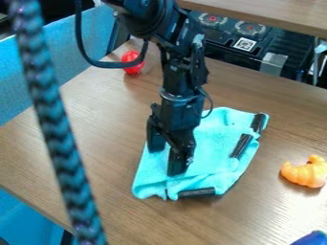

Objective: Left the cloth from bottom left

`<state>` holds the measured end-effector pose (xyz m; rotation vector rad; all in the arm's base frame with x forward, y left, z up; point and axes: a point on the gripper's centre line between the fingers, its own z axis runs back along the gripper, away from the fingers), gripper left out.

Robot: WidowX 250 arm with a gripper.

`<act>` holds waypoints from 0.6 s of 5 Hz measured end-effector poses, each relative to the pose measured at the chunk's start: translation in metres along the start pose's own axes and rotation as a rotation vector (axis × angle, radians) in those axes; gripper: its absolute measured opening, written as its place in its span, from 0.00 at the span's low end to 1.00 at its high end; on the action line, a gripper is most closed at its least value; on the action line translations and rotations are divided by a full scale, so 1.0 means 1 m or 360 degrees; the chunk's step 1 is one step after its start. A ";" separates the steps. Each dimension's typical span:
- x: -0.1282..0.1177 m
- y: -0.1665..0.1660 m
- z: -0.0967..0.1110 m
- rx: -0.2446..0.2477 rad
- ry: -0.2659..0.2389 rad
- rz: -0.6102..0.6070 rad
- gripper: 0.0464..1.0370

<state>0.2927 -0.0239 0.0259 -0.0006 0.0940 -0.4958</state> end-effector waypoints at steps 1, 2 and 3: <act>0.018 0.007 0.012 0.0027 -0.0087 0.0046 0.96; 0.035 0.017 0.034 -0.0014 -0.0156 0.0118 0.96; 0.032 0.025 0.065 -0.0091 -0.0216 0.0174 0.96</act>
